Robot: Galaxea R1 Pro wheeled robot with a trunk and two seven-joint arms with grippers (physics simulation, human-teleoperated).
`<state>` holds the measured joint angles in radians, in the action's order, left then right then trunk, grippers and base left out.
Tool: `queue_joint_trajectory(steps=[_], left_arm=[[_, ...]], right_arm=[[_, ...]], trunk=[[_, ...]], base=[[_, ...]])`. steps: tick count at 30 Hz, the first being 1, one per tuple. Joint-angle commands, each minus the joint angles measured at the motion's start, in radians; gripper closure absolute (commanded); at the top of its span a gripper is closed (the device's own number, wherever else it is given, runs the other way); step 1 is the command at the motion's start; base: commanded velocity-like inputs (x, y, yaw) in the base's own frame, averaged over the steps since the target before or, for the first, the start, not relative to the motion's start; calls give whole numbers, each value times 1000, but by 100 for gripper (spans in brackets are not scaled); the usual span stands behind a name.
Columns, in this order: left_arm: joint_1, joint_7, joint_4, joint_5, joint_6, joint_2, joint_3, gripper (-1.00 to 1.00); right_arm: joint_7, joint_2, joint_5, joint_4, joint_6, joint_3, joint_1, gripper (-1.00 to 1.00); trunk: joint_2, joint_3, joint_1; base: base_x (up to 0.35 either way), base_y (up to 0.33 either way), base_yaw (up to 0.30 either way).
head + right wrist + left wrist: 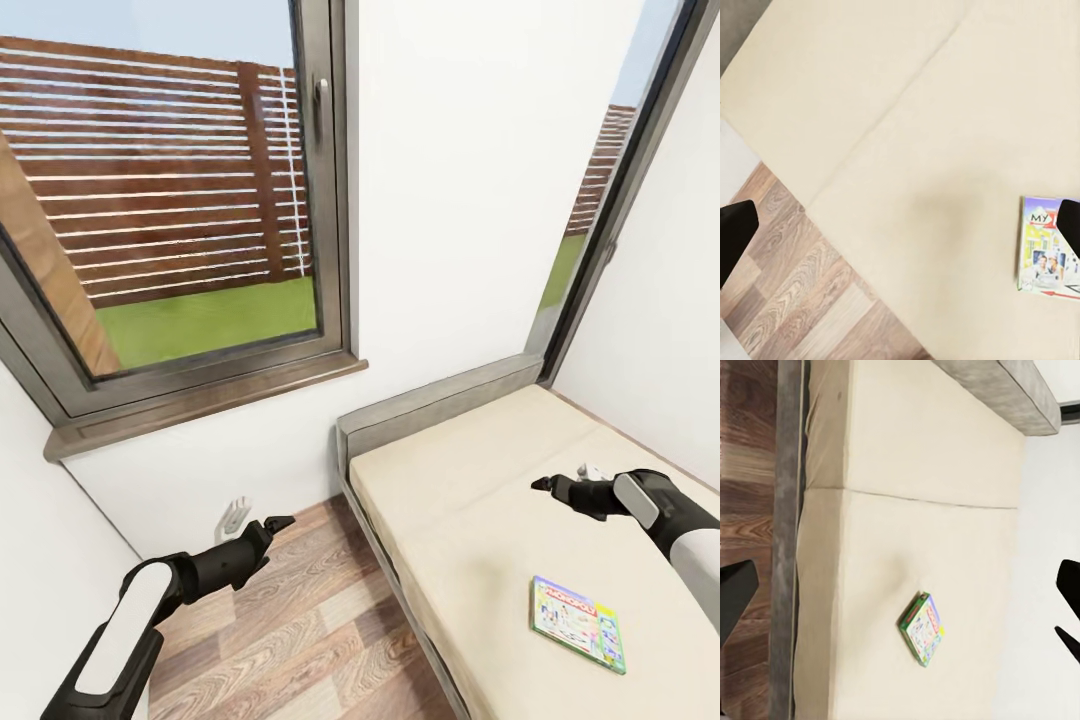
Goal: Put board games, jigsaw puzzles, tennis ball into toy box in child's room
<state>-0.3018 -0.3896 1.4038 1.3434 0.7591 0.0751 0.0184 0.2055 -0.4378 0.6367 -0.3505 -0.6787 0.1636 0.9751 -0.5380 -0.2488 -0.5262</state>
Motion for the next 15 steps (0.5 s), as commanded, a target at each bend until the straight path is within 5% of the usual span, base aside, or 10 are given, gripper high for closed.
queue_joint_trajectory(steps=[1,15], left_arm=[[-2,-11,0,11,-1,1,1,-100],[-21,-13,-39,17,-3,-1,3,-100]], right_arm=[[7,-1,-4,-2,-2,3,1,-100],[19,0,0,-50,-11,2,2,-100]], trunk=[[-9,-5,-4],[-107,-47,-58]], base=[[0,0,0],[0,0,-28]])
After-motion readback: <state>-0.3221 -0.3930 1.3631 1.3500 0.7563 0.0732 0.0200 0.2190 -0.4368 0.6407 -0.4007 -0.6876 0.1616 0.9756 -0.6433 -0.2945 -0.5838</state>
